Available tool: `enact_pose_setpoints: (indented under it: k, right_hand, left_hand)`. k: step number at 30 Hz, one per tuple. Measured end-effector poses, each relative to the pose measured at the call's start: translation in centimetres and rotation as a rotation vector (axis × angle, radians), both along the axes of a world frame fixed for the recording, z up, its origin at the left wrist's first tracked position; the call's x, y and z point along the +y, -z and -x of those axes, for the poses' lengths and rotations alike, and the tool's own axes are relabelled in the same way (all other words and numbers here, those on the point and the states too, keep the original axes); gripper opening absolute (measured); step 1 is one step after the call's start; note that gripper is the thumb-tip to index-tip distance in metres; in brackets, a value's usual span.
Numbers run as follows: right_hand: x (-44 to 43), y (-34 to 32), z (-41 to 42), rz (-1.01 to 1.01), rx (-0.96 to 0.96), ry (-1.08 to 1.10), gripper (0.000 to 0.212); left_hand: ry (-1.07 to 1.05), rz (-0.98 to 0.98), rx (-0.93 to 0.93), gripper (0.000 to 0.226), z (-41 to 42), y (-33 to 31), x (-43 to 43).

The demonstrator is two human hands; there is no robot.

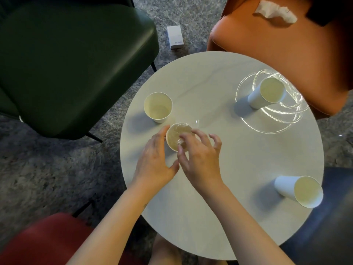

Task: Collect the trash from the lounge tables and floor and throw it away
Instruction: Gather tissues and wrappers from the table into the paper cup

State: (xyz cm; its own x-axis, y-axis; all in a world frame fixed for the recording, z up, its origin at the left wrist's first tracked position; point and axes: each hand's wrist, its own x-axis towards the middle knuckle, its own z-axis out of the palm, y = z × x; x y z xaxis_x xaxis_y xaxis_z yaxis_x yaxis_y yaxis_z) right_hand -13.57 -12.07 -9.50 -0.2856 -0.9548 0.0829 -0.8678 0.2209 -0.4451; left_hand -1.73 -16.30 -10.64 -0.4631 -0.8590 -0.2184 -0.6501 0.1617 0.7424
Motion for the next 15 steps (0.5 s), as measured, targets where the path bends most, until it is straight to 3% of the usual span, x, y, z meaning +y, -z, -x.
enact_pose_setpoints:
  k: [4,9,12,15]
  right_hand:
    - [-0.1,0.1,-0.2,-0.247,0.031,-0.14,0.045]
    - [-0.3,0.6,0.2,-0.365,0.035,-0.238,0.04]
    - [-0.4,0.1,0.6,-0.264,-0.019,-0.232,0.036]
    - [0.4,-1.0,1.2,0.055,-0.095,-0.143,0.028]
  left_hand:
    - [-0.005,-0.005,-0.058,0.083,0.6,0.1,0.0]
    - [0.028,0.006,-0.105,0.079,1.5,0.5,-0.2]
    - [0.06,0.013,-0.112,0.073,1.8,0.9,-0.4]
    - [-0.001,0.009,-0.097,0.071,2.1,0.1,-0.4]
